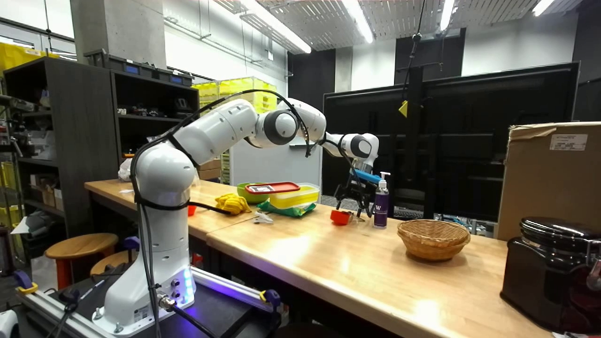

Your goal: Move the spoon forward, then use the spoon to stir in the green bowl

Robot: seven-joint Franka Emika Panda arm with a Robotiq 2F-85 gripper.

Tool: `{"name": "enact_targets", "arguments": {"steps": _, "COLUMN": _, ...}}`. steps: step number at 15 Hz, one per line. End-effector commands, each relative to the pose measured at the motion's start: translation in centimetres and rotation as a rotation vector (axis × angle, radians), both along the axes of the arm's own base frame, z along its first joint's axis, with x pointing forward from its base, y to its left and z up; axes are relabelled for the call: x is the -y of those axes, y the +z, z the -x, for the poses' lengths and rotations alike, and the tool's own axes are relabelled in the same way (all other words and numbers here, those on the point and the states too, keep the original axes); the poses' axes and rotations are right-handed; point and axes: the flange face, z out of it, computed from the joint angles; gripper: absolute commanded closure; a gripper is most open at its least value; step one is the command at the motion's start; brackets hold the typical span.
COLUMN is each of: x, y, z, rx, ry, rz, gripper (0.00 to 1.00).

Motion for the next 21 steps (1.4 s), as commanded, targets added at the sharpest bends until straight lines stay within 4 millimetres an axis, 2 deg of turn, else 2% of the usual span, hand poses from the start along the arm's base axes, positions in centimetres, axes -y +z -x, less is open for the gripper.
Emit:
{"name": "enact_targets", "arguments": {"steps": 1, "x": 0.5, "y": -0.6, "z": 0.0, "rx": -0.003, "ry": 0.003, "rz": -0.044, "gripper": 0.25}}
{"name": "enact_targets", "arguments": {"steps": 3, "x": 0.8, "y": -0.9, "z": 0.2, "rx": -0.004, "ry": -0.003, "rz": -0.056, "gripper": 0.3}}
{"name": "enact_targets", "arguments": {"steps": 11, "x": 2.5, "y": 0.6, "z": 1.4, "rx": 0.014, "ry": -0.051, "rz": -0.107, "gripper": 0.94}}
{"name": "enact_targets", "arguments": {"steps": 12, "x": 2.7, "y": 0.9, "z": 1.6, "rx": 0.011, "ry": -0.056, "rz": -0.108, "gripper": 0.99}}
{"name": "enact_targets", "arguments": {"steps": 16, "x": 2.6, "y": 3.3, "z": 1.9, "rx": 0.014, "ry": -0.052, "rz": -0.102, "gripper": 0.96}}
{"name": "enact_targets", "arguments": {"steps": 21, "x": 1.9, "y": 8.6, "z": 2.4, "rx": 0.026, "ry": -0.032, "rz": -0.1, "gripper": 0.96}}
